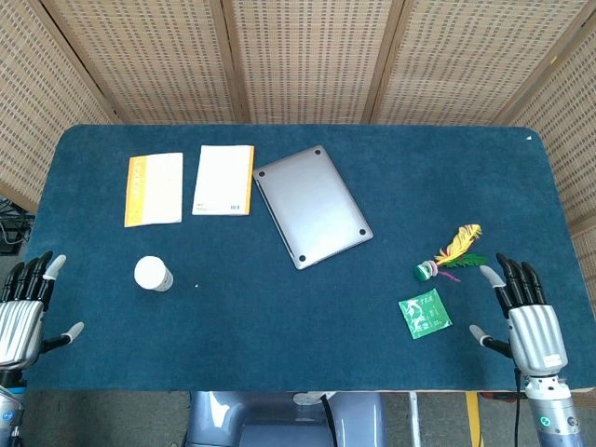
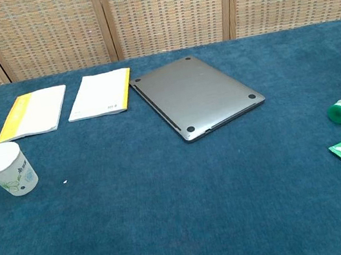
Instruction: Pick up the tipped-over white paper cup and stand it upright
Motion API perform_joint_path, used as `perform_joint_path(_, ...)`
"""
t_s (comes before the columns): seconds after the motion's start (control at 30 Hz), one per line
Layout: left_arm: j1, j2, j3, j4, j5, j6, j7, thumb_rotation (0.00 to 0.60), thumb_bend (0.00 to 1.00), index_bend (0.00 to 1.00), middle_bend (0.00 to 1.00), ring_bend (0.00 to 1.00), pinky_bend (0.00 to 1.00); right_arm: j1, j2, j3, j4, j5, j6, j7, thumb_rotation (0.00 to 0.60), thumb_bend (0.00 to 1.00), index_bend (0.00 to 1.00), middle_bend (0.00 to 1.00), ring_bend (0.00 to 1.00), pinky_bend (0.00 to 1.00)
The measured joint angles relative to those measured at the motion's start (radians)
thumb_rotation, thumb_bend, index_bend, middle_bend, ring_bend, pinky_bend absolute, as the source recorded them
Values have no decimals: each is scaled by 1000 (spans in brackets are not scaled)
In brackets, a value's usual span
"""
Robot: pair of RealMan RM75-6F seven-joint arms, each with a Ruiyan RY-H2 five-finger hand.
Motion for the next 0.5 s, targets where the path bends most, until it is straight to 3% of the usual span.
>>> perform_joint_path(0.5,-2,0,1,-4,1,-5,1,600,159,0,0,0,0,-2,12,-3,-18,6,-12,-8,600,127,0,0,0,0)
